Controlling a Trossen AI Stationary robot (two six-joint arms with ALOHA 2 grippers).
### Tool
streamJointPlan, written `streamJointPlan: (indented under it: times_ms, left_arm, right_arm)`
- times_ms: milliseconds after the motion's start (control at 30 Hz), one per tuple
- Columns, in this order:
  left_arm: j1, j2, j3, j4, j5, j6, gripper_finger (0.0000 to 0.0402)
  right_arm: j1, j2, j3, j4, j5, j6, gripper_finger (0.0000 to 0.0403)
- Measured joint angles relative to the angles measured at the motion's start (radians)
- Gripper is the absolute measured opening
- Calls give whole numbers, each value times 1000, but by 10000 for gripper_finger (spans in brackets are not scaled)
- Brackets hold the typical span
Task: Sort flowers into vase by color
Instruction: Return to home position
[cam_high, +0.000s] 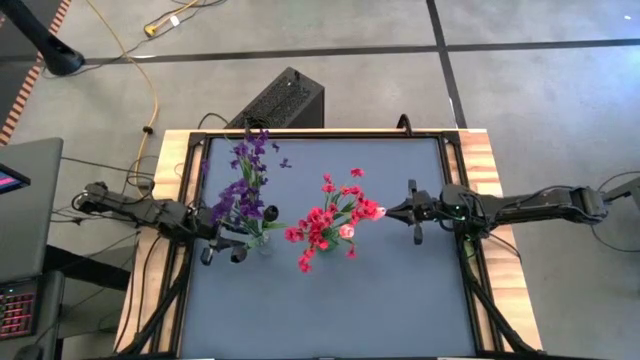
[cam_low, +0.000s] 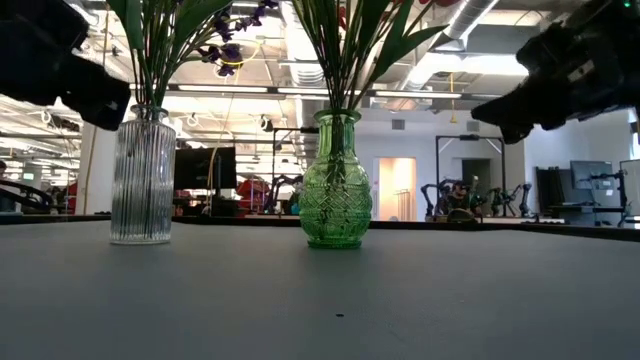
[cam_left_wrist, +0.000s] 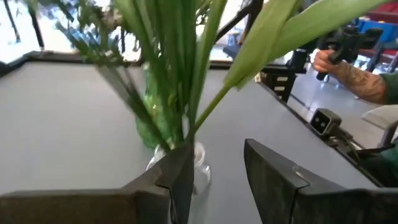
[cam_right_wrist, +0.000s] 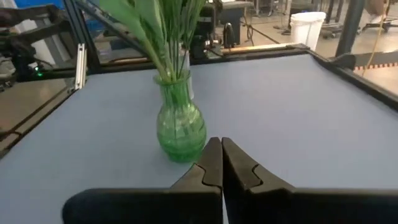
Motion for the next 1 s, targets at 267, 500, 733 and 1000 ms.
streamJointPlan:
  times_ms: [267,500,733,1000]
  left_arm:
    - [27,0,1,-30,-39,-43,128]
    - [27,2,5,-41,-79,-44,128]
    - [27,2,5,-42,-80,-45,128]
    - [27,2,5,-43,-81,-47,128]
  right_arm:
    - [-1,-4,-92,130,-7,20,32]
    - [-2,-69,-99,36,-7,31,20]
    - [-1,-166,-99,-102,9,39,35]
    - [-2,-188,-99,-164,36,-8,23]
